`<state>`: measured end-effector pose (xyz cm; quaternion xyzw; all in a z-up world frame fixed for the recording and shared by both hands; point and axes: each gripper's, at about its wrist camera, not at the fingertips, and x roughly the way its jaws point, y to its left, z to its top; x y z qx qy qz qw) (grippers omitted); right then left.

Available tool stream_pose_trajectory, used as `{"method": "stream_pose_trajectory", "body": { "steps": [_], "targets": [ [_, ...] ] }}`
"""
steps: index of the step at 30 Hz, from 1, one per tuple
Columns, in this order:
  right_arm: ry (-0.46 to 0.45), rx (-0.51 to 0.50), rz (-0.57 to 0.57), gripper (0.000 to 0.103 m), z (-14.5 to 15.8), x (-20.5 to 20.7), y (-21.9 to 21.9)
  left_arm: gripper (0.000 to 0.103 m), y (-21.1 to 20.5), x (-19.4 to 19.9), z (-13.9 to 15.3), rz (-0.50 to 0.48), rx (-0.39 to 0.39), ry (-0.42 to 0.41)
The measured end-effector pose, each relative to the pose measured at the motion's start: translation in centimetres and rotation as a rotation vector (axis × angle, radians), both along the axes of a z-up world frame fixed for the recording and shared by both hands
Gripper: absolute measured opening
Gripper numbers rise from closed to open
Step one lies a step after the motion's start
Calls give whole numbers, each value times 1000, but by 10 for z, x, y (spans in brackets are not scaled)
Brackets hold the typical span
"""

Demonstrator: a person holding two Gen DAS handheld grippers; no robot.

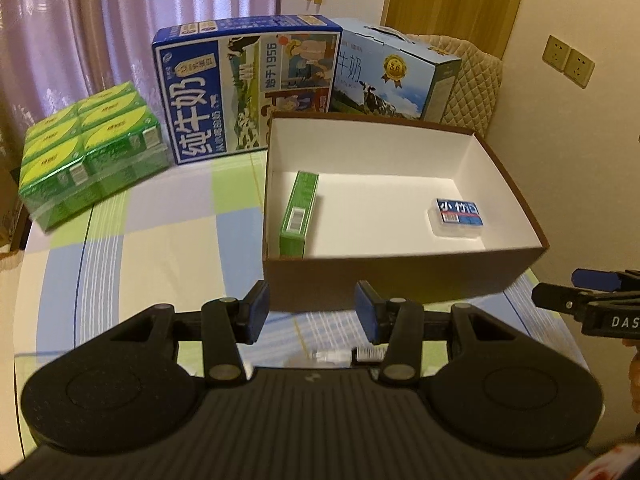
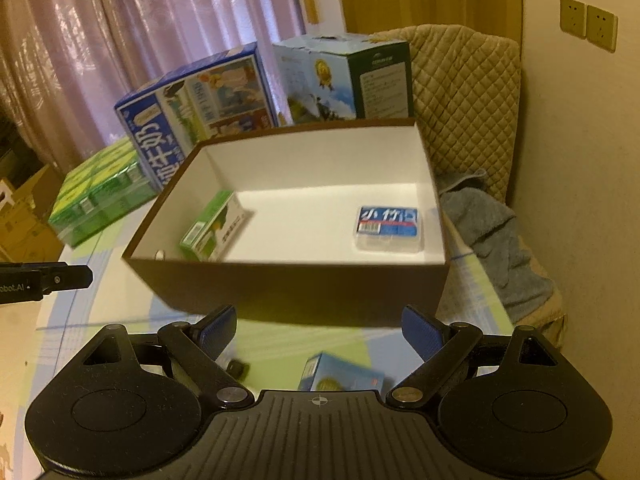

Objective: Organize rigid objects
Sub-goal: 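Withdraw both tools from the box back over the table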

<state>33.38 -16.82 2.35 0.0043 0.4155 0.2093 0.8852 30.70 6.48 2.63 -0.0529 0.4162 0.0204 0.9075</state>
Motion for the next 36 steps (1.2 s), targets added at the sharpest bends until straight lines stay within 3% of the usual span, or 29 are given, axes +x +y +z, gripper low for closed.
{"method": "stream_pose_trajectory", "body": {
  "steps": [15, 36],
  "targets": [
    [70, -9, 34, 87, -20, -54, -1, 42, 6, -63, -15, 42, -24, 46],
    [141, -64, 43, 87, -55, -74, 6, 42, 15, -112, -58, 92, -49, 156]
  ]
}}
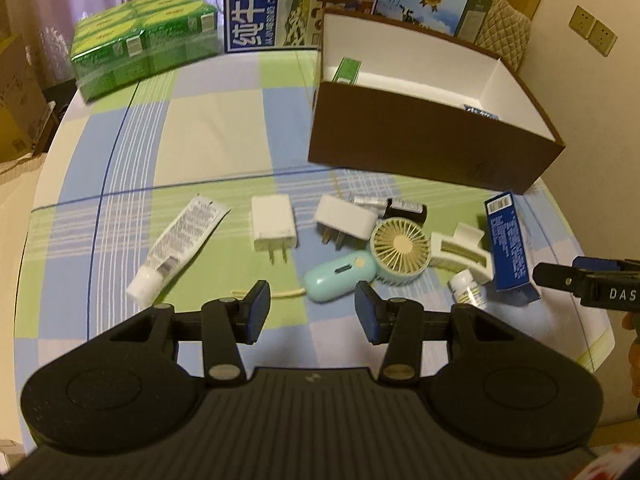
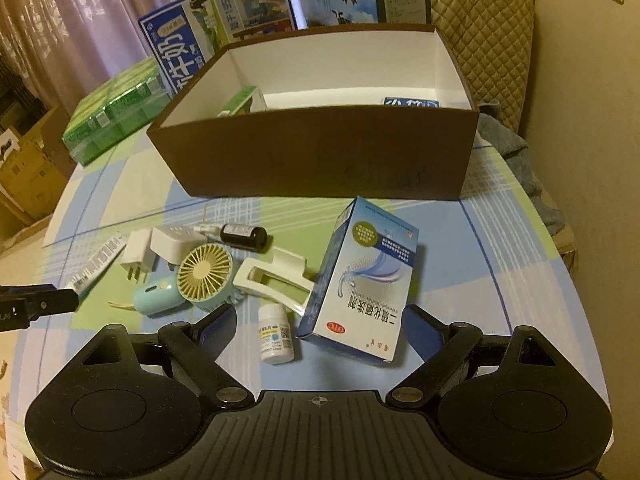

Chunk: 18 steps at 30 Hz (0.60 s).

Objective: Organize rigid objects
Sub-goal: 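Withdraw both tools from the box back over the table, then grasp the white charger with the left tool while the right tool grasps the blue medicine box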

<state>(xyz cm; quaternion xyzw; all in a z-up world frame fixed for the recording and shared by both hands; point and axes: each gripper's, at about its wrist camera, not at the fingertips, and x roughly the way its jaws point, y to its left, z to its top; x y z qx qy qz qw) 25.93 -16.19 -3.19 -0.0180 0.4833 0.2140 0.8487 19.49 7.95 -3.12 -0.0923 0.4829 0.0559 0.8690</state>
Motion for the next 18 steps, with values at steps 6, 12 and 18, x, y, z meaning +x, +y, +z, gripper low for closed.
{"method": "stream_pose_trajectory", "body": {
  "steps": [6, 12, 18],
  "targets": [
    [0, -36, 8, 87, -12, 1, 5, 42, 4, -5, -10, 3, 3, 9],
    [-10, -58, 11, 87, -20, 4, 10, 42, 9, -4, -17, 15, 7, 10],
    [-22, -84, 15, 87, -28, 9, 18, 42, 11, 2, -22, 12, 5, 16]
  ]
}}
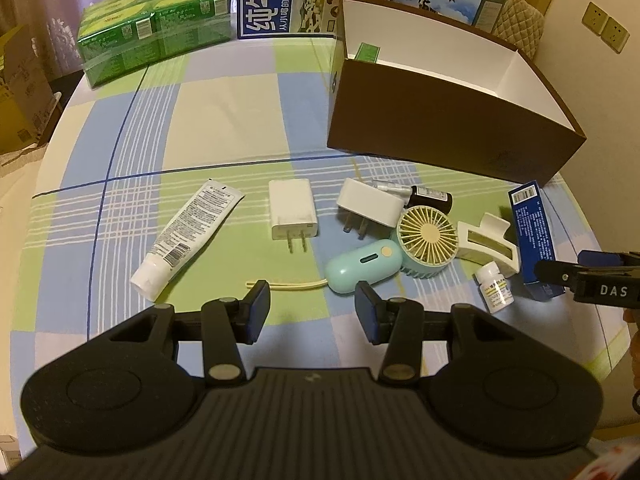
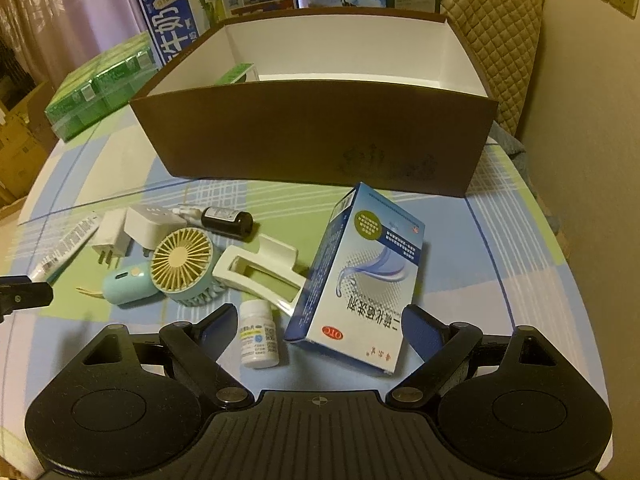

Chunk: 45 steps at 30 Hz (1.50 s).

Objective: Organize rigid objects
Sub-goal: 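Grasp the white charger with the left tool while the right tool grasps the blue medicine box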

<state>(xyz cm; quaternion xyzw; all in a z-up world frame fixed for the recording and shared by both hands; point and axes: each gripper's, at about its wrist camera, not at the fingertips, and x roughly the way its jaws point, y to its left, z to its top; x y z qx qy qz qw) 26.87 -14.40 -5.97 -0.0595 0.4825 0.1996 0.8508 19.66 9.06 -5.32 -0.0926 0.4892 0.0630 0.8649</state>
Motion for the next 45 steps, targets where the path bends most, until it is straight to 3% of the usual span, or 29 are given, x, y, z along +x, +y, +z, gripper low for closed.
{"method": "stream_pose_trajectory", "body": {
  "steps": [6, 10, 13, 20, 27, 42, 43, 45],
  "targets": [
    [4, -58, -5, 86, -18, 8, 5, 42, -1, 7, -6, -5, -4, 13],
    [-20, -103, 4, 76, -29, 9, 3, 42, 0, 11, -8, -9, -4, 19],
    [-12, -71, 6, 73, -27, 11, -6, 42, 1, 14, -10, -13, 0, 24],
    [46, 31, -53, 53, -12, 20, -37, 42, -4, 22, -10, -32, 4, 23],
    [27, 21, -78, 53, -3, 27, -56, 42, -9, 29, -13, -46, 5, 29],
    [12, -21, -75, 53, -13, 61, -41, 42, 7, 48, -22, -3, 42, 28],
    [7, -27, -74, 52, -14, 63, -41, 42, 8, 51, -23, -3, 44, 27],
    [0, -39, -77, 38, -15, 67, -40, 42, 10, 56, -27, 0, 45, 33]
  ]
}}
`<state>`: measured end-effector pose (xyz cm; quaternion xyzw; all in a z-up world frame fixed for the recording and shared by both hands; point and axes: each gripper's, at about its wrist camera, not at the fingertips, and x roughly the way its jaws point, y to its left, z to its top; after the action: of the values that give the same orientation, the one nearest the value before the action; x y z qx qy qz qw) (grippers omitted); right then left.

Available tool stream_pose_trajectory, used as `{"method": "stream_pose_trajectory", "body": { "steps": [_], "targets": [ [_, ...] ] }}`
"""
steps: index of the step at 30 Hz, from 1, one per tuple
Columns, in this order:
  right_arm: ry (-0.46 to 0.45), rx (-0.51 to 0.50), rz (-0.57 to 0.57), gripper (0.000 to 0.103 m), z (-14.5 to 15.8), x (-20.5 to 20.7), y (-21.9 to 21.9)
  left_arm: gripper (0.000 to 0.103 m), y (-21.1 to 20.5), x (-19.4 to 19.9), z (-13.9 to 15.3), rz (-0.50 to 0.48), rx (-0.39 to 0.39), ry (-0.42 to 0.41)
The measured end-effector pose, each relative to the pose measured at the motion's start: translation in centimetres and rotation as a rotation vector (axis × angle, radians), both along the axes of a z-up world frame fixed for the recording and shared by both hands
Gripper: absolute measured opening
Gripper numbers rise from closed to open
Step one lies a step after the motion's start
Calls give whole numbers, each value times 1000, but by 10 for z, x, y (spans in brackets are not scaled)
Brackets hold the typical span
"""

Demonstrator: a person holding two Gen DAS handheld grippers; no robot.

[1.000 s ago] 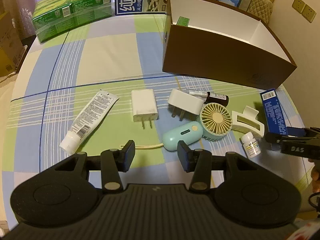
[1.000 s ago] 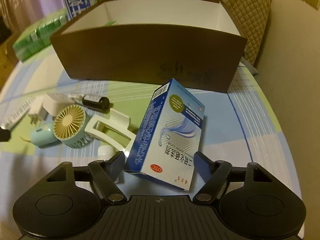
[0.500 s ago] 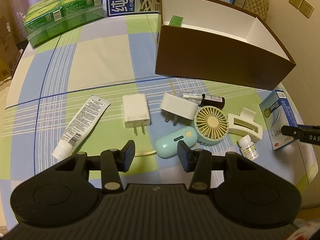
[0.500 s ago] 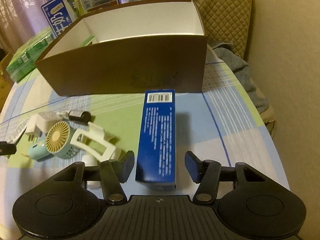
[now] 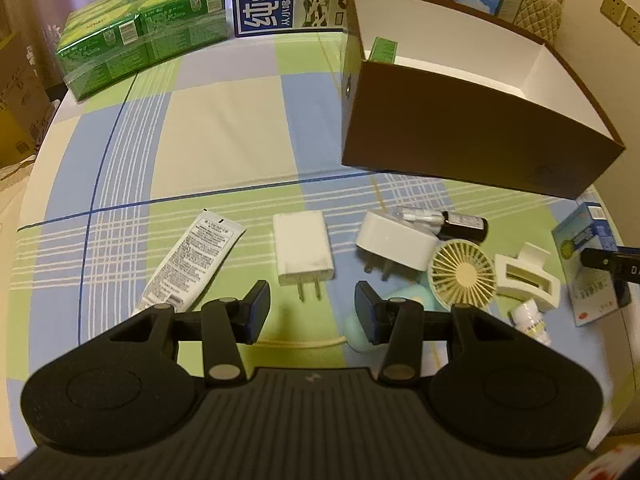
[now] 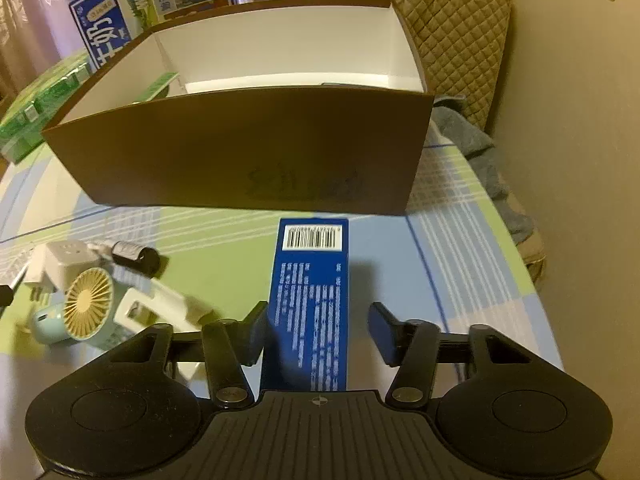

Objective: Organize rigid objects
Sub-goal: 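Grasp the white charger with the left tool while the right tool grasps the blue medicine box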

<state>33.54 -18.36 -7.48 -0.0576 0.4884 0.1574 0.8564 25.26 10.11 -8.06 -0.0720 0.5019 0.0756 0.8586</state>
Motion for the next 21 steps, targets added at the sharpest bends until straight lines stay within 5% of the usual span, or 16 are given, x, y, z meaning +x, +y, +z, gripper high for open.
{"method": "stream_pose_trajectory", "body": {
  "steps": [21],
  "targets": [
    [-15, -33, -77, 36, 0, 23, -14, 38, 17, 60, -41, -54, 20, 68]
  ]
}}
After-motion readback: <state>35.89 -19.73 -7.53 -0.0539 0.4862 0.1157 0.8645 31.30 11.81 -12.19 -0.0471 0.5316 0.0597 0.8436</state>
